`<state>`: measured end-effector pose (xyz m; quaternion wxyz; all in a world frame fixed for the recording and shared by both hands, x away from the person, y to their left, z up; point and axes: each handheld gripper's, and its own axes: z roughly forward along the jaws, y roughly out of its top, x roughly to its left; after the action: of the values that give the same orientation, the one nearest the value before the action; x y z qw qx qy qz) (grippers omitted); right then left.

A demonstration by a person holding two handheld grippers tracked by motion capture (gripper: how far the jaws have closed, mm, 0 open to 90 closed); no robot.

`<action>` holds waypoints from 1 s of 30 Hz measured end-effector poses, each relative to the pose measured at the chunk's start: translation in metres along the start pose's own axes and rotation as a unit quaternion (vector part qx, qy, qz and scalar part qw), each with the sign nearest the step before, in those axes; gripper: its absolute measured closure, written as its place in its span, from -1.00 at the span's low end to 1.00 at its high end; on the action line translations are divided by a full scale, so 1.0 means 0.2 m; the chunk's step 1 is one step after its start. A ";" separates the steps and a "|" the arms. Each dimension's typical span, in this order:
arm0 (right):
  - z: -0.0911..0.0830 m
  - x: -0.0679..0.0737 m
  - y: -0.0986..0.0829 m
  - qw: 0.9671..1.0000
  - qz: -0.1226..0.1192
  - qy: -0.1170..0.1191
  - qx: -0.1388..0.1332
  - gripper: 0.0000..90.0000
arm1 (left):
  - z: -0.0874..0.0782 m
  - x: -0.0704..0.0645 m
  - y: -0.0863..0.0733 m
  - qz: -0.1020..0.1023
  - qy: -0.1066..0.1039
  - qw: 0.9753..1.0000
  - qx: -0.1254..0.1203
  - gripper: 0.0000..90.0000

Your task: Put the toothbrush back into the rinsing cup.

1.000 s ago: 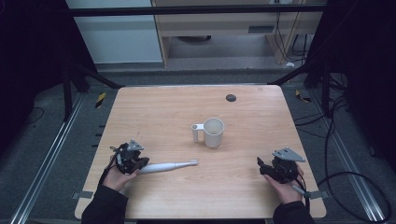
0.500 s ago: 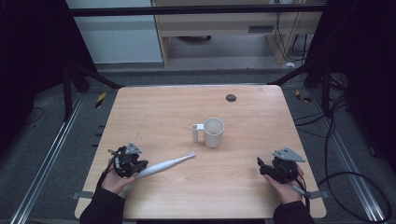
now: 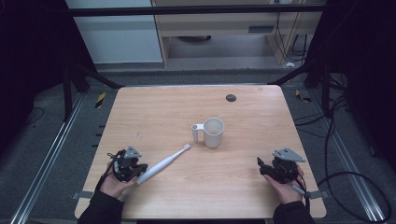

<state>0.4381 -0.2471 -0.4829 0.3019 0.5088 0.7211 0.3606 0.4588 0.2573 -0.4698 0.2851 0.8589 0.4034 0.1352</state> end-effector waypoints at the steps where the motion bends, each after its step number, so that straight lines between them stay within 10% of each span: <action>1: 0.00 0.00 0.00 1.000 0.000 0.000 0.000 -0.40 | 0.00 0.00 0.00 0.000 -0.001 1.000 -0.001 0.98; 30: 0.00 0.00 0.00 1.000 0.004 0.002 0.001 -0.40 | -0.04 -0.05 -0.04 -0.001 -0.006 1.000 -0.005 0.98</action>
<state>0.4380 -0.2475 -0.4828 0.2984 0.5117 0.7198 0.3619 0.4438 0.2566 -0.4682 0.2917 0.8582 0.4015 0.1314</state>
